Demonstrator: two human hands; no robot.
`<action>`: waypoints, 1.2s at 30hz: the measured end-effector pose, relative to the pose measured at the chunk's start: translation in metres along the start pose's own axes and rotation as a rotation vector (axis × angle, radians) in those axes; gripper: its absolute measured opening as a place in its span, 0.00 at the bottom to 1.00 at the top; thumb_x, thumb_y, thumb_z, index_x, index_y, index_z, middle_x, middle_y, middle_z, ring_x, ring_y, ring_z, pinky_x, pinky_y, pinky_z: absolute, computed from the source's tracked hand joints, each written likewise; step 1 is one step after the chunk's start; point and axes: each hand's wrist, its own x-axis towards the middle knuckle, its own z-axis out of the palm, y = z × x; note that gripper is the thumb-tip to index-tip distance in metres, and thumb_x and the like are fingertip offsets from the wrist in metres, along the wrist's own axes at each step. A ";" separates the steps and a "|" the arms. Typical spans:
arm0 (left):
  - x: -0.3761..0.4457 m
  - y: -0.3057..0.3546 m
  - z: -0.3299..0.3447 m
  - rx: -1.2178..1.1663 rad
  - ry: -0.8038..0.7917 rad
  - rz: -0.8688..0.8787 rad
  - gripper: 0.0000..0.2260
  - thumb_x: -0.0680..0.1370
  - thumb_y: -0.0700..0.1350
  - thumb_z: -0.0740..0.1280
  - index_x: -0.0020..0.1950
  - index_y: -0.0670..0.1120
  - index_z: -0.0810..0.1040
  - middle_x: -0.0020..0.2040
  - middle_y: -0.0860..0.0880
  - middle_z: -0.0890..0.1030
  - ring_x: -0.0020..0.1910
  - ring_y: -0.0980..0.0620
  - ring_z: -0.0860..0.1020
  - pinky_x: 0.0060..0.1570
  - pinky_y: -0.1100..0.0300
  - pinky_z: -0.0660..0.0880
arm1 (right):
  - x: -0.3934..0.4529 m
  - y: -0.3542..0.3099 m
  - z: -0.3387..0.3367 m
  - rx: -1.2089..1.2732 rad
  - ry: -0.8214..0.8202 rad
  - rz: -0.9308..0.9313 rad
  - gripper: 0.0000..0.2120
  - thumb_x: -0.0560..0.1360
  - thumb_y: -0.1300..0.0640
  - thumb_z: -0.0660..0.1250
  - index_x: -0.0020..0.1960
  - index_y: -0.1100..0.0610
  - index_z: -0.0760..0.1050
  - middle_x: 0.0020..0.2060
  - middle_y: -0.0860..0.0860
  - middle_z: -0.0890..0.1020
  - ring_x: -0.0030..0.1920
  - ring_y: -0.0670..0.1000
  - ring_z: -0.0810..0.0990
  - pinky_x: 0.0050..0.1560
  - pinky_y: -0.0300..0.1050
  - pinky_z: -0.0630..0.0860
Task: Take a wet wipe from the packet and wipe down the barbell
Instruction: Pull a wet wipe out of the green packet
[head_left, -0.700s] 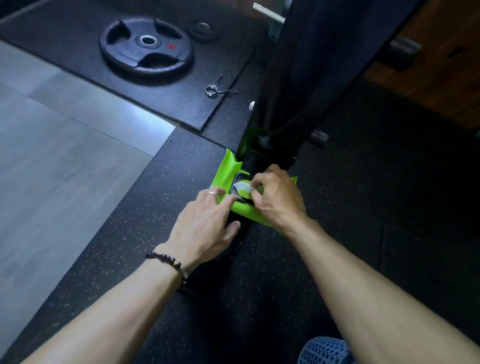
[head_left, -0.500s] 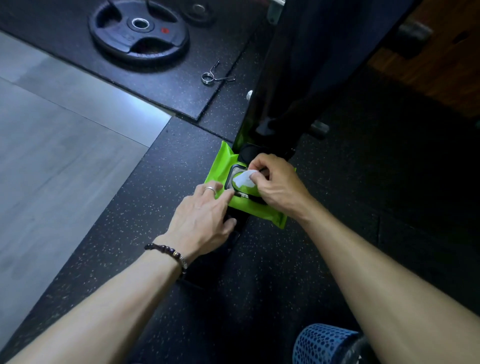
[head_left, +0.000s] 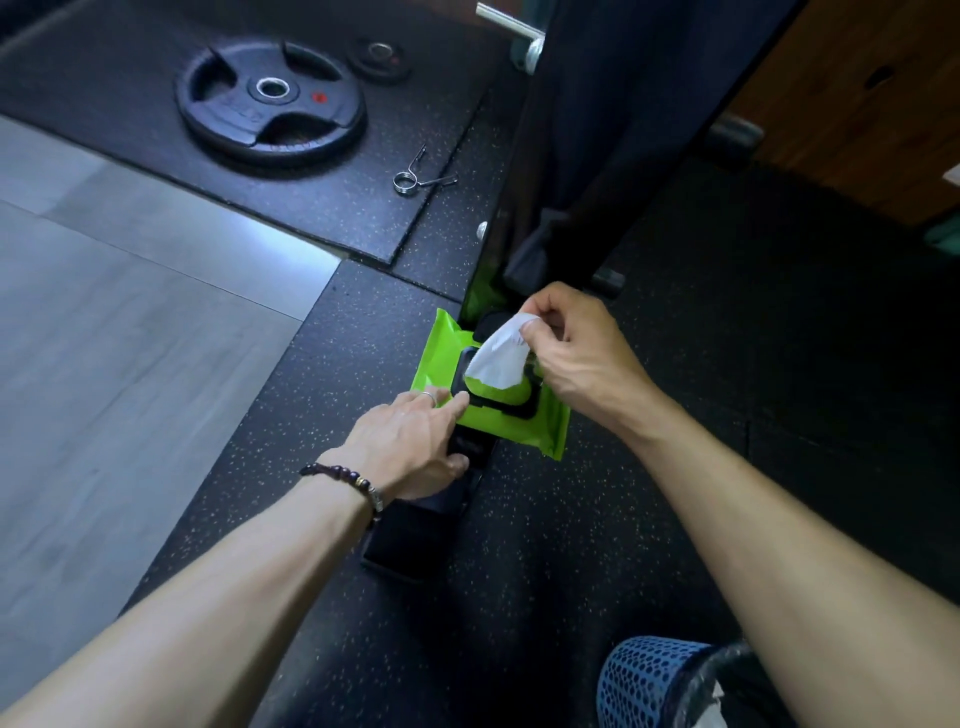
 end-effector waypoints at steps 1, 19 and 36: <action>-0.001 0.001 -0.003 -0.007 -0.035 -0.009 0.32 0.75 0.57 0.64 0.75 0.51 0.56 0.77 0.46 0.60 0.73 0.43 0.62 0.63 0.47 0.69 | -0.001 -0.005 -0.003 0.020 0.032 -0.004 0.06 0.76 0.61 0.62 0.42 0.53 0.75 0.31 0.45 0.77 0.29 0.40 0.72 0.27 0.31 0.68; -0.095 0.057 -0.121 -0.461 0.327 0.037 0.29 0.72 0.60 0.65 0.70 0.52 0.63 0.61 0.49 0.74 0.59 0.49 0.73 0.54 0.53 0.70 | -0.064 -0.133 -0.105 0.091 -0.084 -0.005 0.07 0.75 0.61 0.63 0.42 0.54 0.78 0.32 0.53 0.77 0.32 0.46 0.75 0.32 0.40 0.71; -0.205 0.253 -0.242 -0.762 0.314 0.393 0.08 0.66 0.53 0.71 0.39 0.50 0.78 0.36 0.49 0.83 0.33 0.48 0.80 0.31 0.48 0.76 | -0.214 -0.242 -0.338 -0.097 0.470 -0.127 0.07 0.76 0.56 0.63 0.41 0.49 0.77 0.38 0.51 0.81 0.39 0.48 0.79 0.36 0.49 0.80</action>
